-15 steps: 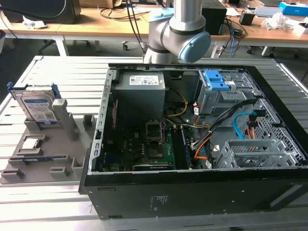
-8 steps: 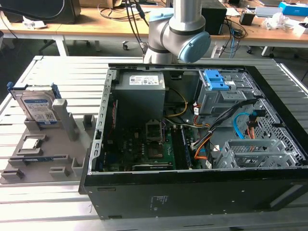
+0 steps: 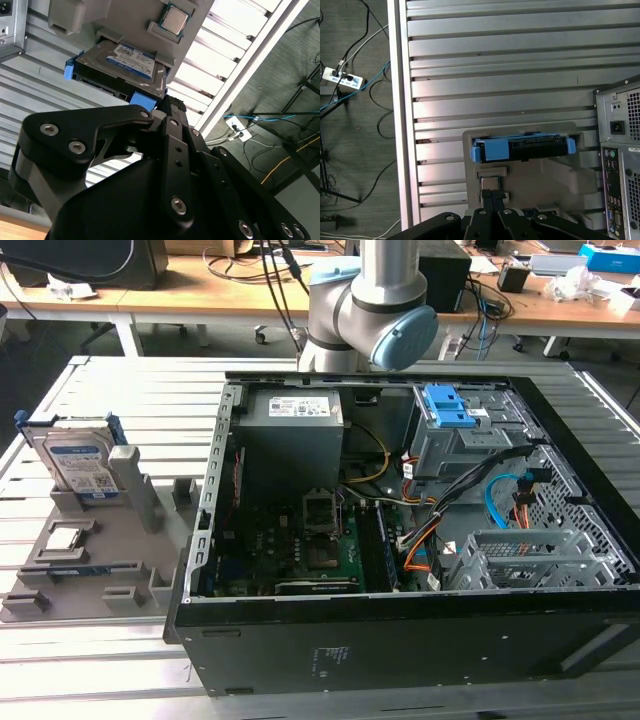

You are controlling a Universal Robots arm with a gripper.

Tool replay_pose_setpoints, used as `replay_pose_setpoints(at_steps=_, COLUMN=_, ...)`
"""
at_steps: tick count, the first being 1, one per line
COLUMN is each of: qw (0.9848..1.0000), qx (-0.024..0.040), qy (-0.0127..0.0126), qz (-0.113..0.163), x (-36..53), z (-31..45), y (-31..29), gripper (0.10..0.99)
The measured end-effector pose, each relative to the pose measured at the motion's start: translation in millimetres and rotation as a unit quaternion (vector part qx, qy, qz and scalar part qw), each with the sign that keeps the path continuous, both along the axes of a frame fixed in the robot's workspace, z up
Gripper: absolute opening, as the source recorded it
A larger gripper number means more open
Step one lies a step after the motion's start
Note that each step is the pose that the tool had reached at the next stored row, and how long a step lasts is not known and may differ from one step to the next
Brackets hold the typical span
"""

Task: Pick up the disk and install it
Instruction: 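Pick up the disk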

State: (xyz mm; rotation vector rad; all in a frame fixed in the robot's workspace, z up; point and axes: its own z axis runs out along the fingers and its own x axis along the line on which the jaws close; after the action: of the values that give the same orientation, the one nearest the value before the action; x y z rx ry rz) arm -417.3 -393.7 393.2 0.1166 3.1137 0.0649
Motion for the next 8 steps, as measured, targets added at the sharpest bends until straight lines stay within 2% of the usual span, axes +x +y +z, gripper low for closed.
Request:
replay_pose_setpoints(at_steps=6, qw=0.9991, qx=0.0000, qy=0.0000, qz=0.042, x=-0.1, z=0.0, y=0.0, gripper=0.106)
replay_pose_setpoints(at_steps=8, qw=0.9984, qx=0.0000, qy=0.0000, qz=0.057, x=0.0, z=0.0, y=0.0, gripper=0.106)
